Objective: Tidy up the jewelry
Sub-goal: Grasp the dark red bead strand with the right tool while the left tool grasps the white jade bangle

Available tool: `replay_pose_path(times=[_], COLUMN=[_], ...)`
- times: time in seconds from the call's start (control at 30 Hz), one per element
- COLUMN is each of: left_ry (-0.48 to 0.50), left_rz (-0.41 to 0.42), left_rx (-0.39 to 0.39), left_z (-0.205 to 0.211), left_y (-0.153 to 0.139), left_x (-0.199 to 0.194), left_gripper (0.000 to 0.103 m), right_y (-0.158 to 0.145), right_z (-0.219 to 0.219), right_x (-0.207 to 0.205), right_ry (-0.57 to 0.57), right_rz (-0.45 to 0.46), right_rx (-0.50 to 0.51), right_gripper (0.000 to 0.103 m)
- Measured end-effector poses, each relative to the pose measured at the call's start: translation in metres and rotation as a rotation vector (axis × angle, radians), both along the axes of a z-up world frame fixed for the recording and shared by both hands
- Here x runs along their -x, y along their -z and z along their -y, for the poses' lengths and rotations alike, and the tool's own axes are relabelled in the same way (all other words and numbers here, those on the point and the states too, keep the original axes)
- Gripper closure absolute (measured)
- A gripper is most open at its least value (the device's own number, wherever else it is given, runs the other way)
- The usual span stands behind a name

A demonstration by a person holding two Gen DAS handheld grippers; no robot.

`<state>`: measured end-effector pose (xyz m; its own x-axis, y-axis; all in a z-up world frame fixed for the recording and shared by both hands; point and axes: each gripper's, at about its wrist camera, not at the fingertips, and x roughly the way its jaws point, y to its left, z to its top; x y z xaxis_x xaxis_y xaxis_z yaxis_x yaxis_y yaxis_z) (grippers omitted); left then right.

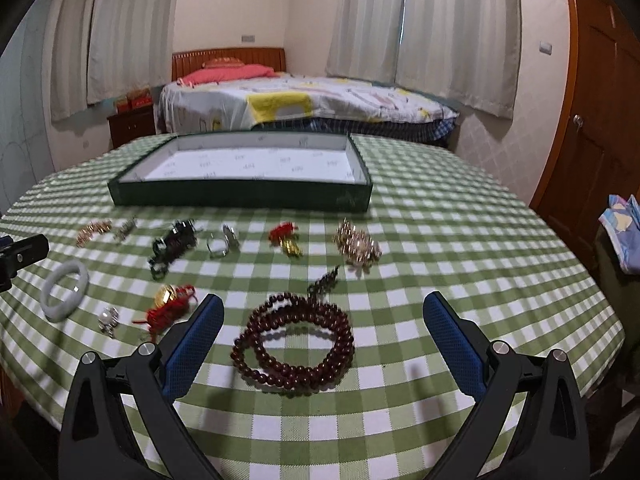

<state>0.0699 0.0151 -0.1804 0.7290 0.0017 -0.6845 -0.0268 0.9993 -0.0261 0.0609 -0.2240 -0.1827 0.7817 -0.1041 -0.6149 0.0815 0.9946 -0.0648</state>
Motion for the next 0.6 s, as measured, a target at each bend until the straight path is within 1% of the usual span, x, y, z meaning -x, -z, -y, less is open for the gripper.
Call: replay_pose_path(times=[0.27, 0.33, 0.43, 0.5, 0.53, 0.57, 0.6], left_ry=[0.002, 0.001, 0.000, -0.001, -0.001, -0.002, -0.003], left_rz=[-0.061, -0.071, -0.085, -0.093, -0.096, -0.098, -0.100], left_rx=[-0.013, -0.015, -0.015, -0.014, -0.012, -0.010, -0.010], left_z=[0.003, 0.004, 0.003, 0.003, 0.003, 0.003, 0.002], left_y=[0.021, 0.024, 0.028, 0.030, 0.030, 0.031, 0.032], left_x=[-0.010, -0.012, -0.013, -0.014, -0.014, -0.014, -0.014], left_gripper=[0.003, 0.003, 0.003, 0.003, 0.003, 0.003, 0.003], right_y=[0.013, 0.017, 0.019, 0.022, 0.021, 0.020, 0.019], right_z=[0.000, 0.001, 0.004, 0.007, 0.008, 0.009, 0.008], right_x=[-0.013, -0.016, -0.016, -0.015, -0.014, -0.012, -0.012], right_ry=[0.003, -0.003, -0.022, -0.034, -0.040, -0.047, -0.052], right_rz=[-0.069, -0.098, -0.109, -0.121, -0.119, -0.114, -0.111], right_rx=[0.000, -0.013, -0.044, -0.081, -0.095, -0.098, -0.098], right_gripper=[0.006, 0.007, 0.007, 0.012, 0.020, 0.032, 0.038])
